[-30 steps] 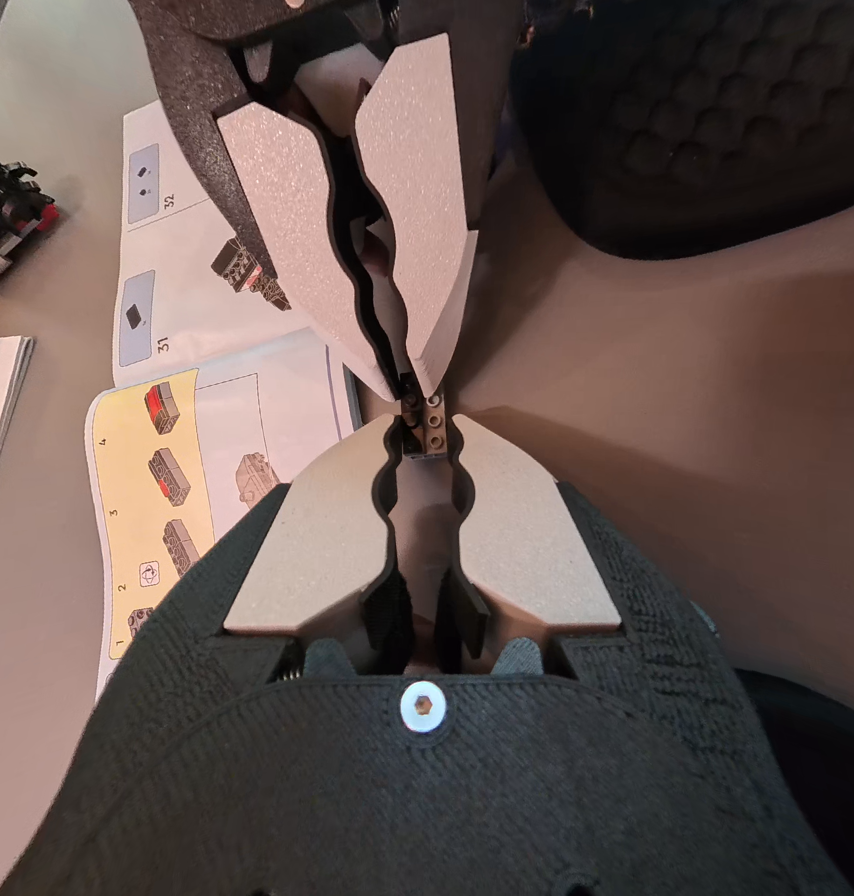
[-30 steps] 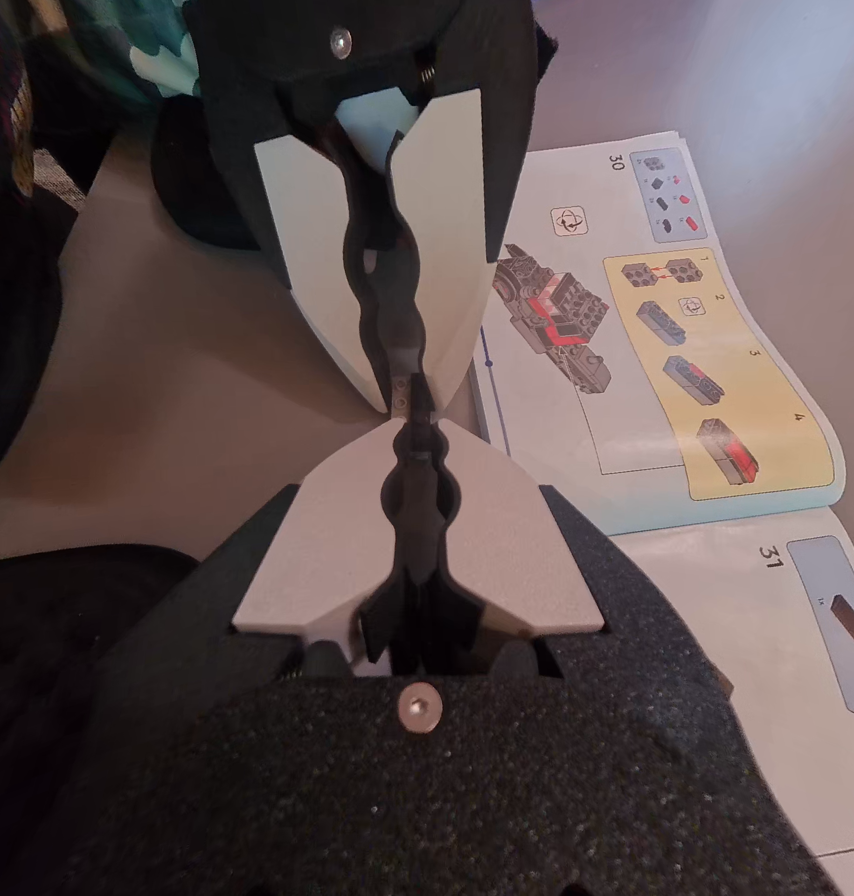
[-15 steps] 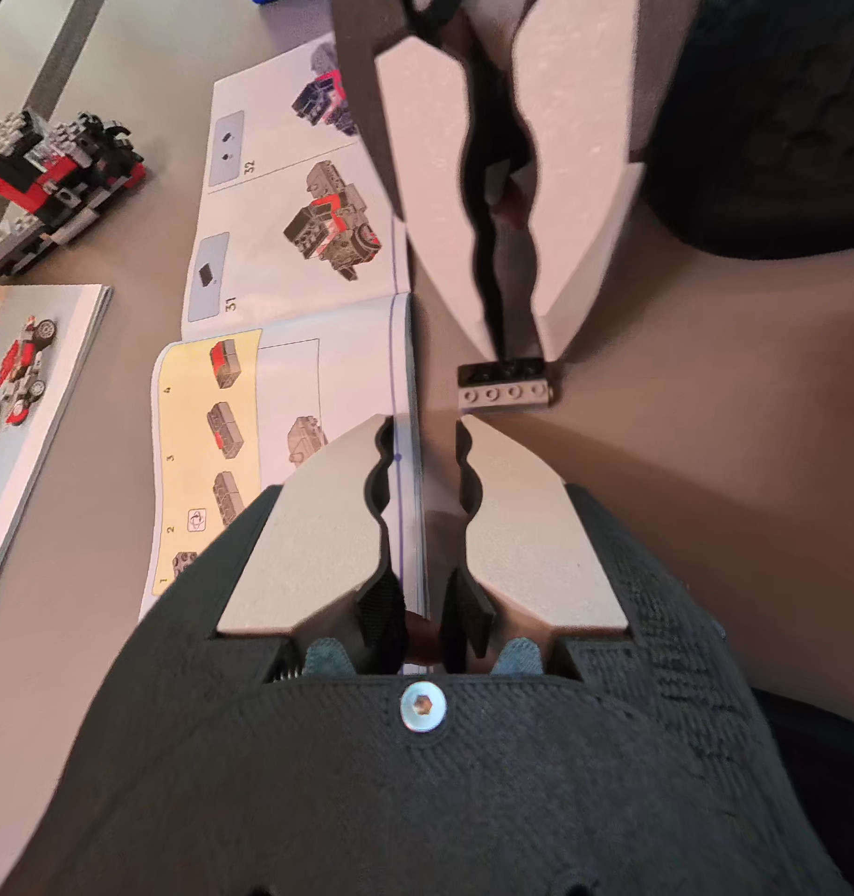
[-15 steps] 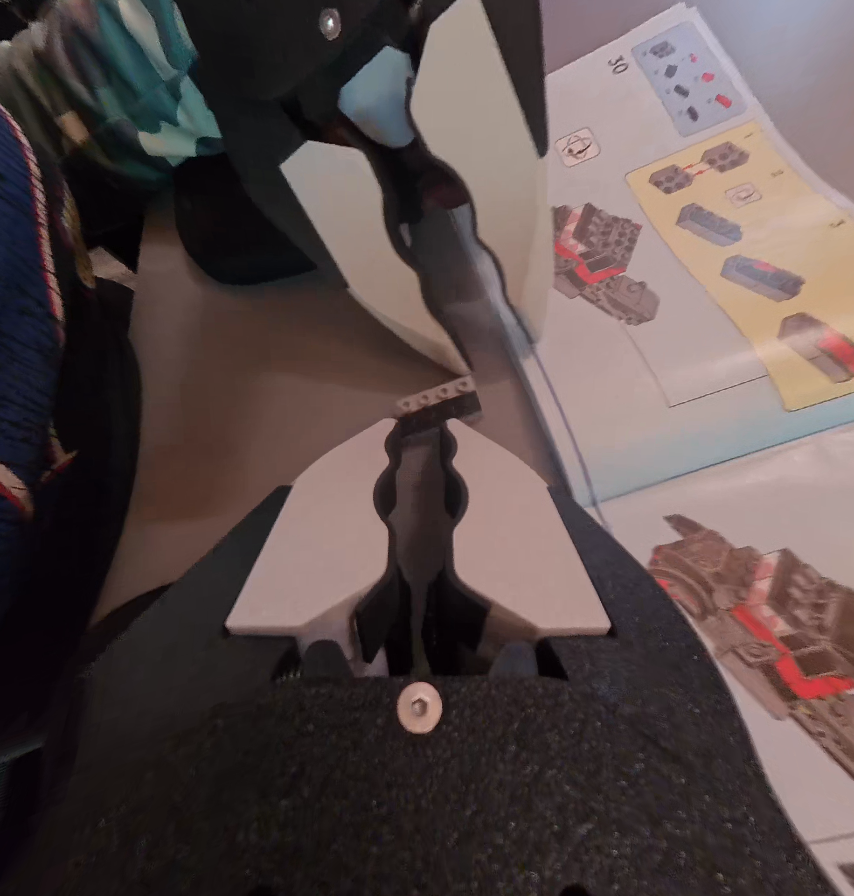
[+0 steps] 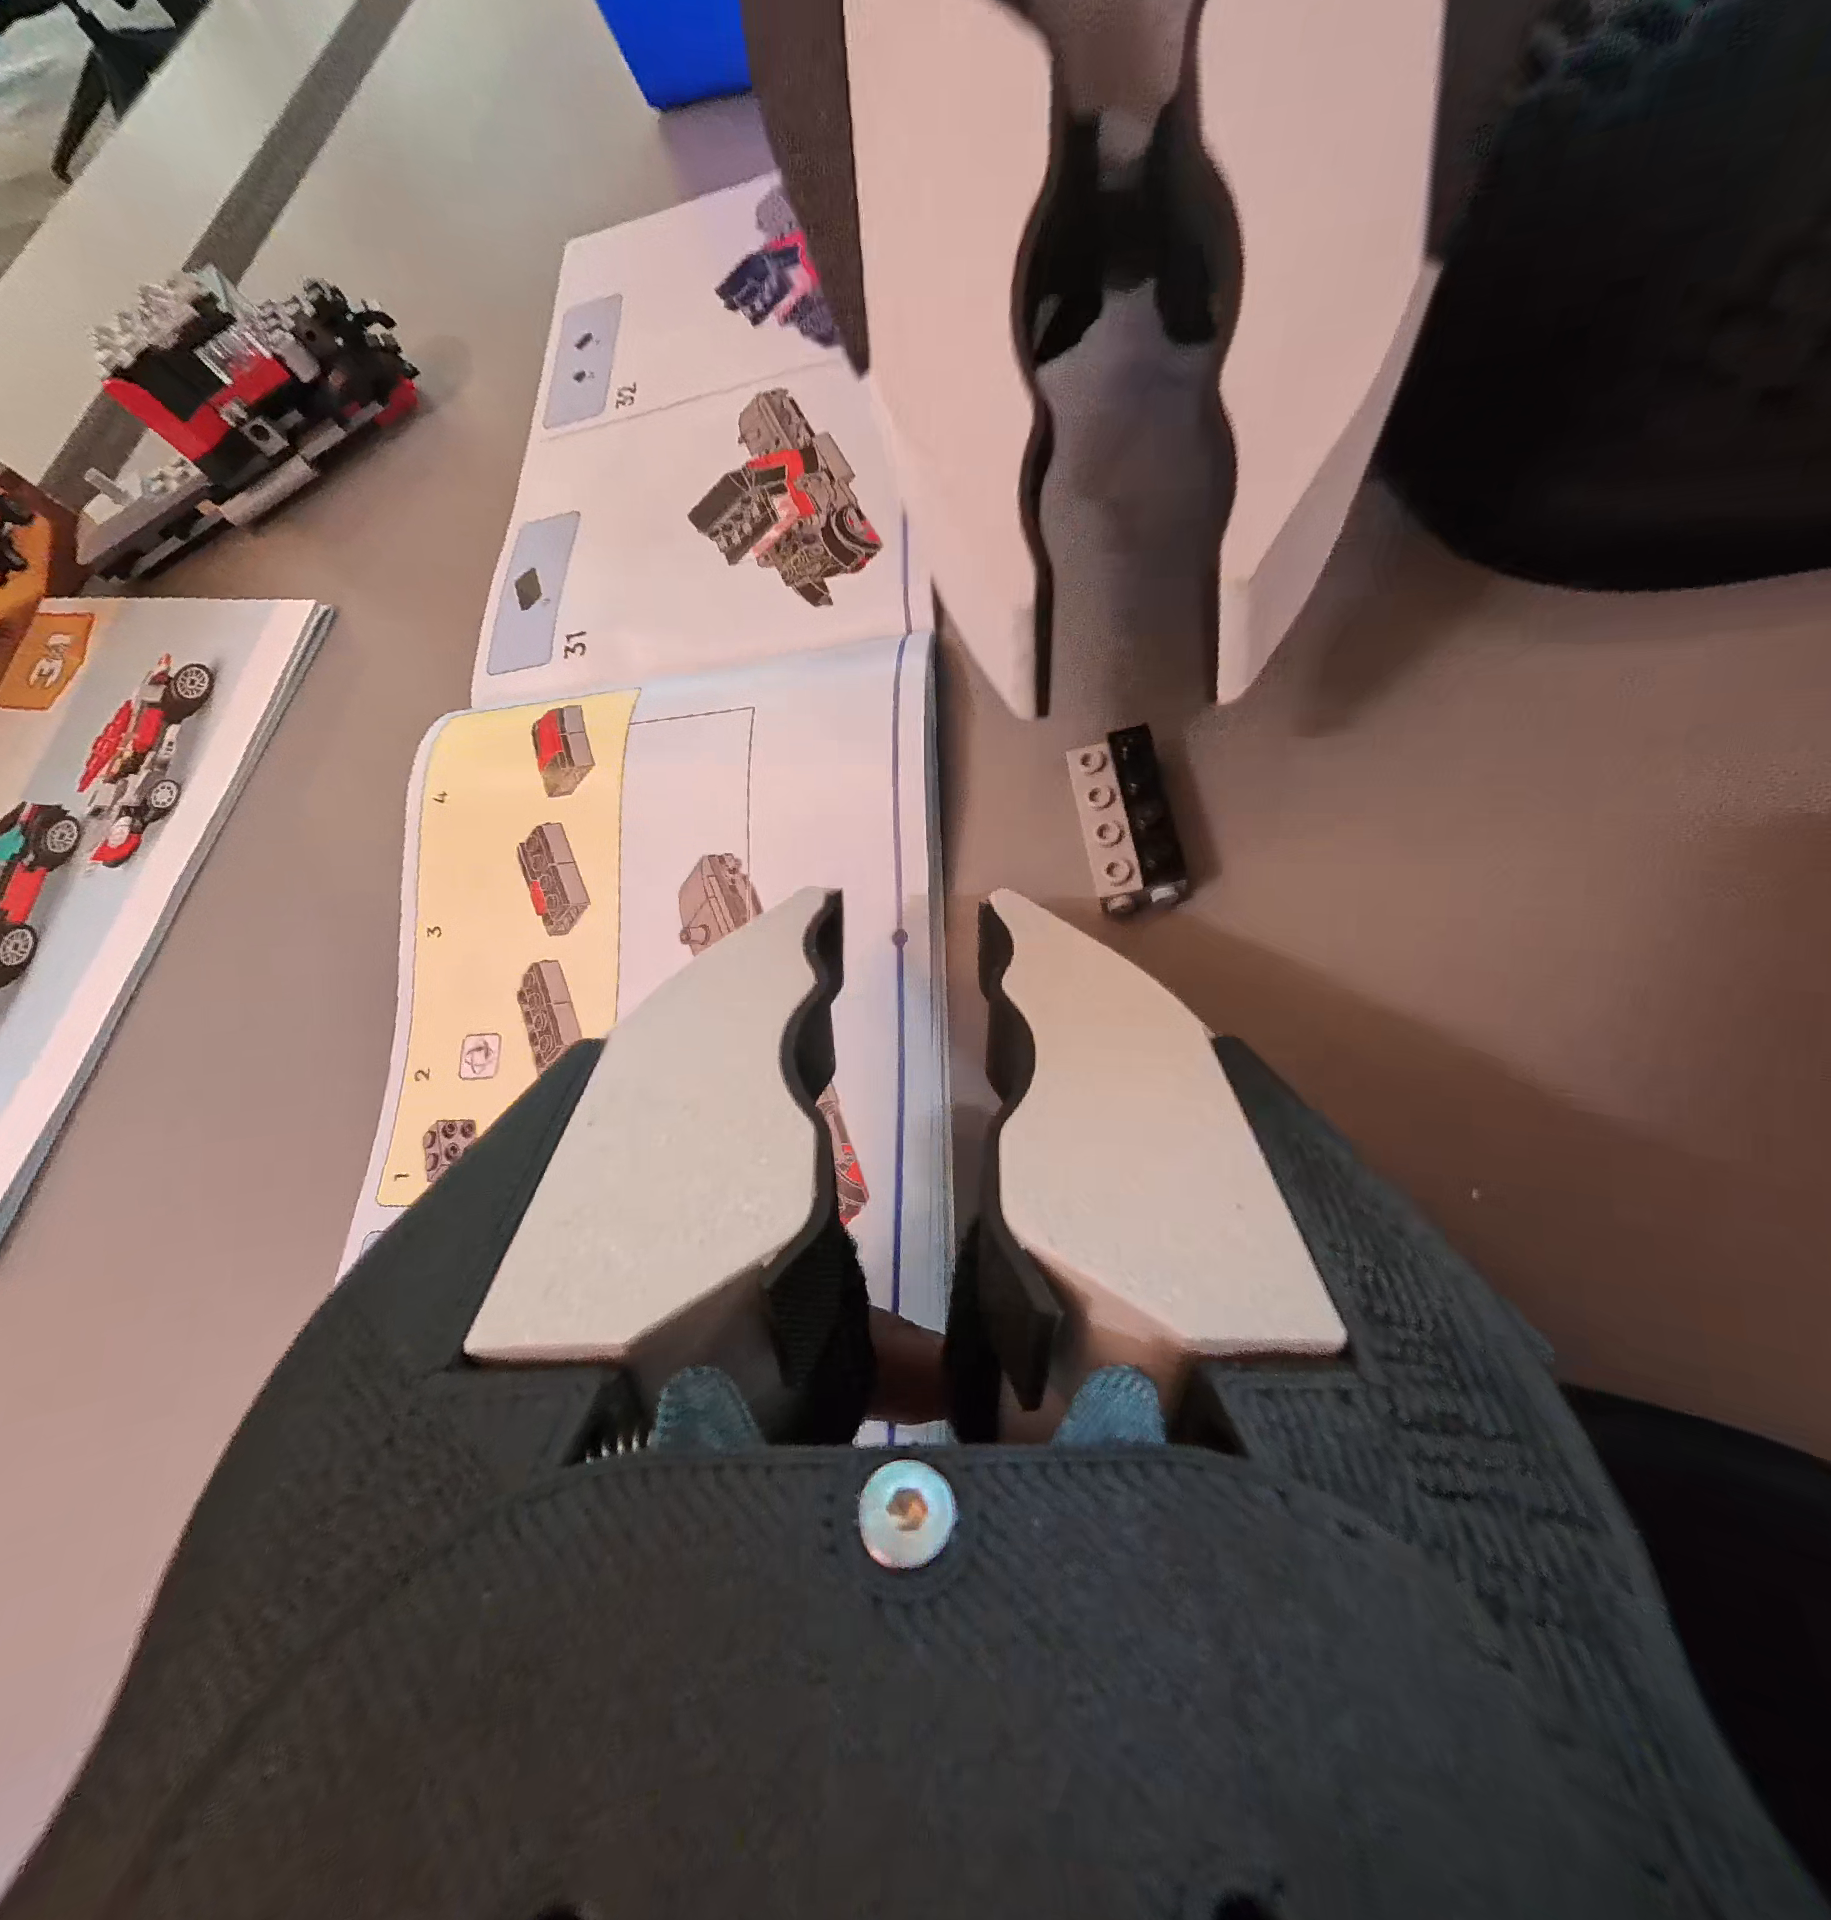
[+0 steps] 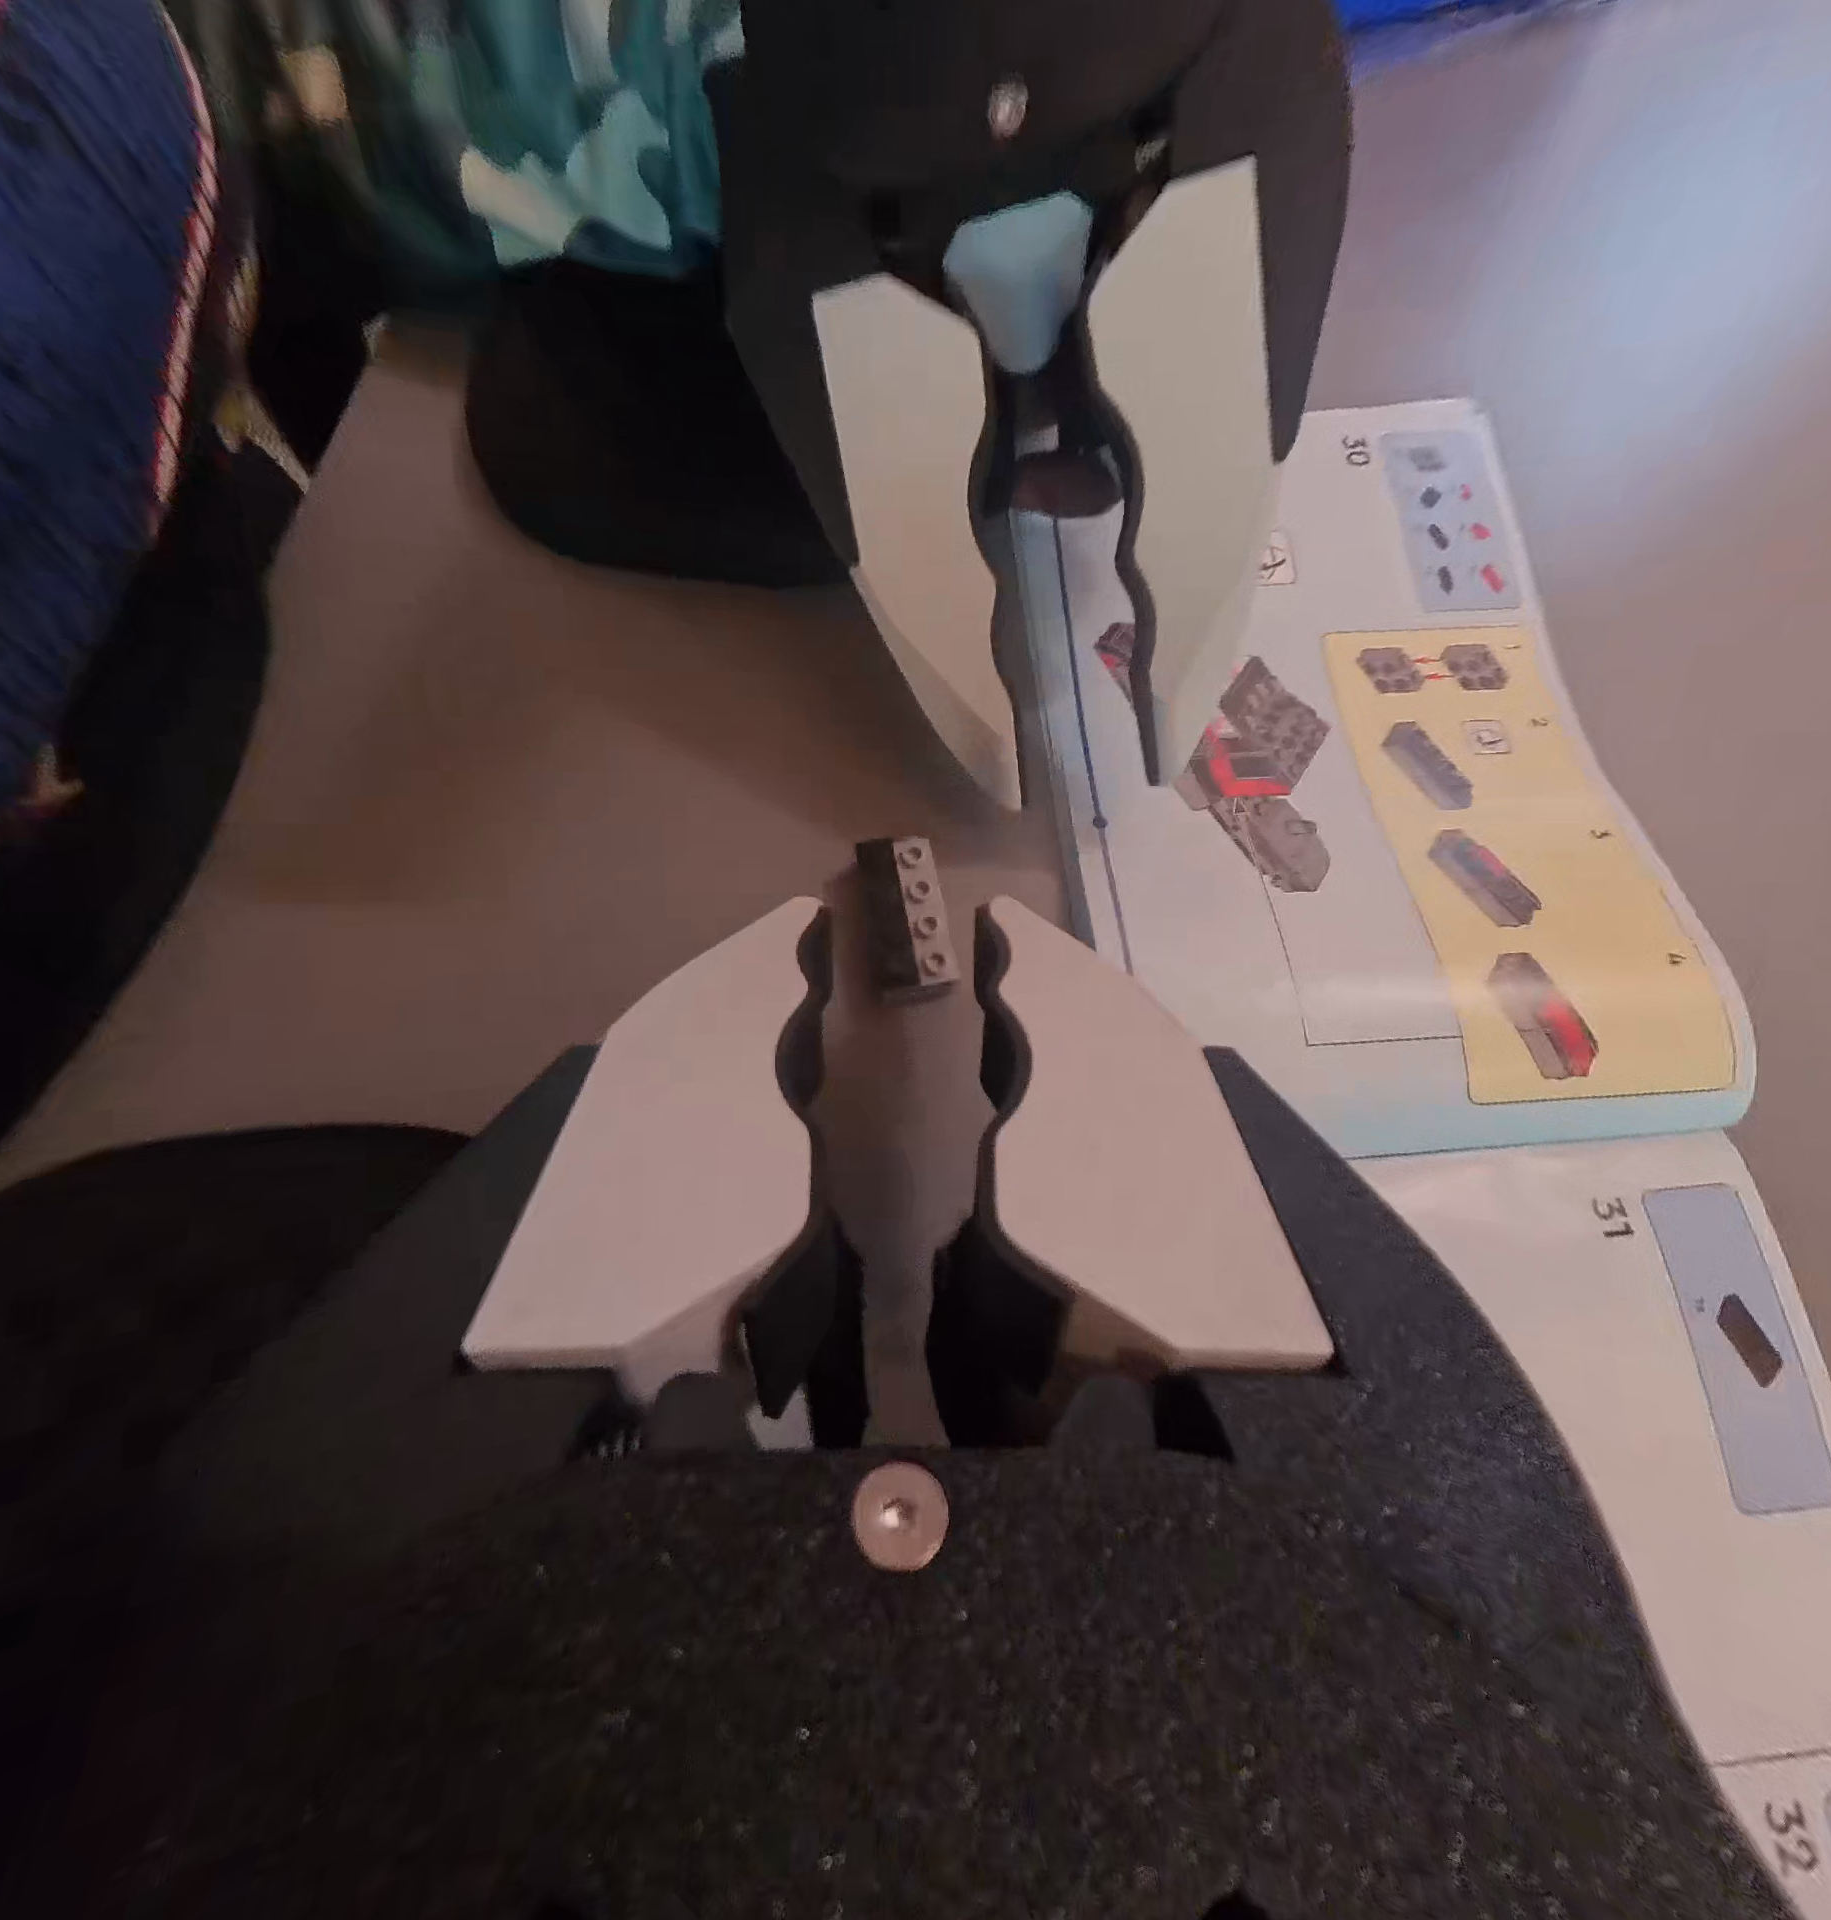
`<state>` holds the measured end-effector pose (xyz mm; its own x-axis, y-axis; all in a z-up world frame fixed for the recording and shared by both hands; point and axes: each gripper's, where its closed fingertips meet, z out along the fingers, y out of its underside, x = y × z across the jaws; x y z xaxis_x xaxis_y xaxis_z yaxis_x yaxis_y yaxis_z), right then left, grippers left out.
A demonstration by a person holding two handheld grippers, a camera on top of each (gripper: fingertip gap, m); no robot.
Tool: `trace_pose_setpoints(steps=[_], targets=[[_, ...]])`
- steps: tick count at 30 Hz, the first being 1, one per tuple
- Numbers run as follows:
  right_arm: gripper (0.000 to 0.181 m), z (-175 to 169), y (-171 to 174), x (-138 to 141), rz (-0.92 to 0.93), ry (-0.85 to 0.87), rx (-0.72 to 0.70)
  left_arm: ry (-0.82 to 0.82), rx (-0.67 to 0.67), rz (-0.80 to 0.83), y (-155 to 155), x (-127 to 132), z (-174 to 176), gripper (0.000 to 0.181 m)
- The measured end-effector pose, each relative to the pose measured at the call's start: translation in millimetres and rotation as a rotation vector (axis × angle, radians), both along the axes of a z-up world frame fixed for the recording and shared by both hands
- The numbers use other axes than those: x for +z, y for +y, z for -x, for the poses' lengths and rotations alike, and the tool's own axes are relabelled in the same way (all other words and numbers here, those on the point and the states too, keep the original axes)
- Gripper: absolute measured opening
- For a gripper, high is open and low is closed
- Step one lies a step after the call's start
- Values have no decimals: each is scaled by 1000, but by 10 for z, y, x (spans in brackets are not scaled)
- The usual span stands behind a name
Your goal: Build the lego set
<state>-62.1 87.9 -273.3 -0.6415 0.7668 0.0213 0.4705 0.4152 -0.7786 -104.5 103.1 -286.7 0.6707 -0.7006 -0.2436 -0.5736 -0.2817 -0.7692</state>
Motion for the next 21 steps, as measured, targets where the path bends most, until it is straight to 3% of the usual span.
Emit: trace_pose_setpoints(steps=[6, 10, 16, 21], targets=[[22, 34, -35, -272, -42, -105, 66, -28, -3, -31, -10, 53, 6, 24], [17, 76, 14, -245, -77, -67, 45, -16, 41, -24, 27, 31, 64, 24], [16, 207, 152, 15, -26, 20, -13, -16, 66, -21, 42, 23, 108, 25], [17, 65, -41, -125, -50, -32, 137, 10, 51, -7, 25, -20, 99, 25]])
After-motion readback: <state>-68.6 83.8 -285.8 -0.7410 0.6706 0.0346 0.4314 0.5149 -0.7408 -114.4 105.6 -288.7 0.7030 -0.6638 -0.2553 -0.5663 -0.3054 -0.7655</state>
